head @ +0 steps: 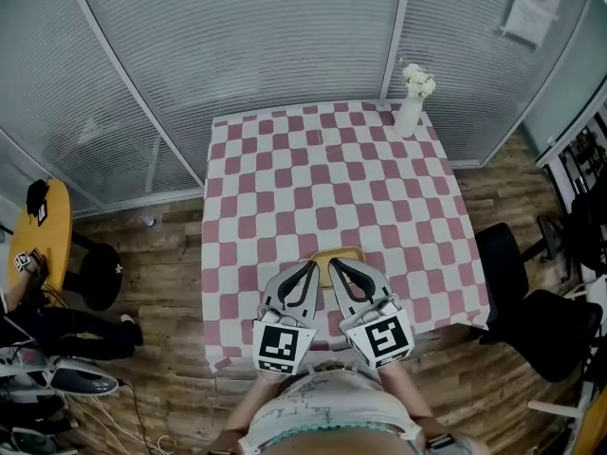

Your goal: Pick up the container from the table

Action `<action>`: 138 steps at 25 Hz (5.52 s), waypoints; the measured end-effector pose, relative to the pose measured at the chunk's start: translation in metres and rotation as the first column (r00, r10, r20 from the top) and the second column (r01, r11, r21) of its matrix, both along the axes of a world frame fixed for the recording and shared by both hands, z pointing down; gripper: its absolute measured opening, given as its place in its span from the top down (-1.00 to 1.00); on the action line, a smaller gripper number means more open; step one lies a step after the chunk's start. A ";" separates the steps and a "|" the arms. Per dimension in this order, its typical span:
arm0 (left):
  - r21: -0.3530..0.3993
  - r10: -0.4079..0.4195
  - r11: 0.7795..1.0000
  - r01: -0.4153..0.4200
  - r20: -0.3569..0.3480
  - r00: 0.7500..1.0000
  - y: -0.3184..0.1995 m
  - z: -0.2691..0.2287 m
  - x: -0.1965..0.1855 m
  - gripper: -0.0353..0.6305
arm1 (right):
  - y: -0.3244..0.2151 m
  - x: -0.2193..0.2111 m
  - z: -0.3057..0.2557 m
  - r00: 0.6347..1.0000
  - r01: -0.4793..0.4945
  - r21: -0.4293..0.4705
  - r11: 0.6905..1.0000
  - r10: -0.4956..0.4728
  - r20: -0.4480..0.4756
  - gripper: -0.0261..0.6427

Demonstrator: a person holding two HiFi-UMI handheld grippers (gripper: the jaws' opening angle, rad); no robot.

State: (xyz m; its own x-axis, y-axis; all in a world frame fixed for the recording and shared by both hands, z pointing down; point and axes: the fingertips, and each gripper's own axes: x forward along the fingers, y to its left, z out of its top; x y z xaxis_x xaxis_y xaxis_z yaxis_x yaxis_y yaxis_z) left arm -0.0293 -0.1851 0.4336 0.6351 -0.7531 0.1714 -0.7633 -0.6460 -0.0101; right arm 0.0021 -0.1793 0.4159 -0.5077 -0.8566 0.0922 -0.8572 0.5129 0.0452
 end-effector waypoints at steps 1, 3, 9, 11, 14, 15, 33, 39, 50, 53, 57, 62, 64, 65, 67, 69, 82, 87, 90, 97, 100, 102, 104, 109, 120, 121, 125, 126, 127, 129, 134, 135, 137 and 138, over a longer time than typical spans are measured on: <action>0.002 0.012 1.000 -0.012 -0.003 1.000 -0.002 -0.001 -0.005 0.84 | -0.002 -0.006 0.001 1.000 -0.010 -0.002 1.000 0.010 -0.002 0.94; -0.001 0.031 1.000 -0.031 -0.013 0.999 -0.003 -0.001 -0.015 0.84 | -0.004 -0.017 0.003 1.000 -0.025 -0.006 1.000 0.025 -0.006 0.94; -0.007 0.052 0.999 -0.052 -0.025 0.998 -0.008 0.005 -0.050 0.84 | -0.008 -0.053 0.009 0.998 -0.053 -0.018 0.998 0.052 -0.019 0.94; -0.009 0.056 0.998 -0.056 -0.028 0.998 -0.009 0.010 -0.060 0.84 | -0.009 -0.060 0.012 0.997 -0.071 -0.018 0.997 0.071 -0.009 0.94; -0.016 0.074 0.997 -0.075 -0.022 0.997 -0.009 0.016 -0.067 0.84 | -0.007 -0.061 0.013 0.995 -0.104 -0.013 0.994 0.104 -0.009 0.94; -0.016 0.078 0.997 -0.078 -0.021 0.997 -0.009 0.017 -0.067 0.84 | -0.007 -0.059 0.013 0.993 -0.113 -0.012 0.993 0.113 -0.016 0.94; -0.001 -0.021 1.000 0.021 -0.032 0.999 -0.021 0.006 -0.006 0.84 | -0.020 0.024 0.005 0.999 -0.041 0.008 0.999 0.041 -0.017 0.94; 0.001 -0.039 0.999 0.039 -0.016 0.999 -0.022 0.006 0.003 0.84 | -0.019 0.033 0.007 1.000 -0.022 0.001 1.000 0.022 -0.018 0.94; -0.019 -0.048 0.999 0.047 -0.029 0.998 -0.015 0.011 0.007 0.84 | -0.020 0.030 0.012 1.000 0.009 -0.003 1.000 -0.009 0.000 0.94; -0.005 -0.044 0.999 0.044 -0.015 0.999 -0.015 0.009 0.009 0.84 | -0.020 0.028 0.014 1.000 0.013 -0.009 1.000 -0.013 0.001 0.94; -0.002 -0.031 1.000 0.031 -0.008 0.999 -0.013 0.010 0.012 0.84 | -0.019 0.027 0.019 1.000 0.014 -0.020 1.000 -0.014 -0.010 0.94; -0.007 -0.014 1.000 0.014 0.013 1.000 -0.012 0.013 0.014 0.84 | -0.024 0.030 0.026 1.000 -0.004 -0.044 0.999 0.003 -0.023 0.94; -0.015 -0.011 1.000 0.011 0.009 1.000 -0.012 0.014 0.014 0.84 | -0.027 0.031 0.031 0.999 -0.011 -0.054 0.998 0.009 -0.033 0.94; -0.020 -0.010 1.000 0.011 0.008 1.000 -0.012 0.015 0.014 0.84 | -0.028 0.032 0.034 0.999 -0.013 -0.061 0.998 0.010 -0.035 0.94; -0.027 -0.009 1.000 0.009 0.007 1.000 -0.012 0.016 0.015 0.84 | -0.030 0.034 0.040 0.999 -0.014 -0.076 0.997 0.012 -0.030 0.94; -0.030 -0.006 1.000 0.006 0.005 1.000 -0.012 0.017 0.016 0.84 | -0.033 0.036 0.048 1.000 -0.017 -0.095 0.995 0.015 -0.025 0.94; -0.044 -0.011 0.999 0.011 0.002 1.000 -0.010 0.022 0.014 0.84 | -0.039 0.060 0.098 0.996 -0.062 -0.182 0.981 0.048 -0.080 0.94; -0.058 -0.019 0.998 0.018 -0.004 1.000 -0.010 0.026 0.008 0.84 | -0.041 0.065 0.119 0.992 -0.062 -0.198 0.978 0.039 -0.120 0.94; -0.072 -0.021 0.997 0.020 -0.013 1.000 -0.011 0.027 0.005 0.84 | -0.042 0.069 0.130 0.991 -0.068 -0.212 0.975 0.041 -0.129 0.94; -0.100 -0.017 0.995 0.015 -0.020 1.000 -0.011 0.033 0.003 0.84 | -0.045 0.081 0.153 0.985 -0.110 -0.250 0.962 0.071 -0.159 0.94; -0.104 -0.019 0.994 0.017 -0.018 1.000 -0.010 0.034 0.001 0.84 | -0.046 0.084 0.166 0.980 -0.120 -0.281 0.952 0.068 -0.188 0.94; -0.111 -0.024 0.994 0.022 -0.016 1.000 -0.010 0.036 -0.001 0.84 | -0.047 0.087 0.176 0.976 -0.126 -0.302 0.945 0.065 -0.206 0.94; -0.118 -0.026 0.993 0.023 -0.017 1.000 -0.009 0.037 -0.002 0.84 | -0.048 0.090 0.186 0.973 -0.133 -0.322 0.937 0.062 -0.220 0.94; -0.125 -0.028 0.992 0.027 -0.012 1.000 -0.008 0.040 -0.004 0.84 | -0.051 0.100 0.214 0.968 -0.151 -0.378 0.914 0.058 -0.245 0.94; -0.156 -0.053 0.986 0.053 0.005 0.999 -0.007 0.049 -0.011 0.84 | -0.061 0.110 0.255 0.964 -0.150 -0.469 0.870 0.023 -0.265 0.94; -0.158 -0.054 0.986 0.055 0.007 0.999 -0.007 0.050 -0.011 0.84 | -0.061 0.111 0.259 0.964 -0.149 -0.478 0.865 0.019 -0.266 0.94; -0.167 -0.064 0.984 0.066 0.018 0.998 -0.008 0.055 -0.015 0.84 | -0.062 0.113 0.272 0.962 -0.144 -0.514 0.846 -0.002 -0.272 0.94; -0.169 -0.067 0.983 0.069 0.019 0.998 -0.008 0.055 -0.016 0.84 | -0.062 0.114 0.275 0.961 -0.142 -0.521 0.842 -0.008 -0.275 0.94; -0.171 -0.071 0.983 0.073 0.020 0.997 -0.008 0.055 -0.017 0.84 | -0.061 0.114 0.278 0.961 -0.141 -0.528 0.837 -0.013 -0.277 0.94; -0.175 -0.077 0.981 0.079 0.021 0.997 -0.009 0.056 -0.019 0.84 | -0.059 0.115 0.284 0.960 -0.143 -0.545 0.826 -0.018 -0.280 0.94; -0.189 -0.081 0.978 0.085 0.028 0.996 -0.010 0.059 -0.021 0.84 | -0.055 0.117 0.299 0.956 -0.149 -0.579 0.801 -0.031 -0.290 0.94; -0.189 -0.083 0.978 0.087 0.029 0.996 -0.010 0.060 -0.022 0.84 | -0.056 0.118 0.302 0.955 -0.150 -0.581 0.800 -0.034 -0.294 0.94; -0.188 -0.088 0.978 0.092 0.032 0.996 -0.012 0.061 -0.023 0.84 | -0.056 0.118 0.305 0.953 -0.148 -0.585 0.797 -0.043 -0.300 0.94; -0.189 -0.089 0.978 0.094 0.032 0.996 -0.012 0.061 -0.023 0.84 | -0.056 0.117 0.306 0.952 -0.148 -0.589 0.794 -0.048 -0.303 0.94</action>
State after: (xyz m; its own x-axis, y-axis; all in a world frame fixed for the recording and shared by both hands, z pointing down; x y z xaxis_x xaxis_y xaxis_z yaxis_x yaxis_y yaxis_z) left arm -0.0526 -0.1973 0.4944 0.5593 -0.7602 0.3306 -0.8202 -0.5653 0.0877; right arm 0.1196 -0.2357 0.7224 -0.3317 -0.6002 0.7279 -0.8794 0.4760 -0.0083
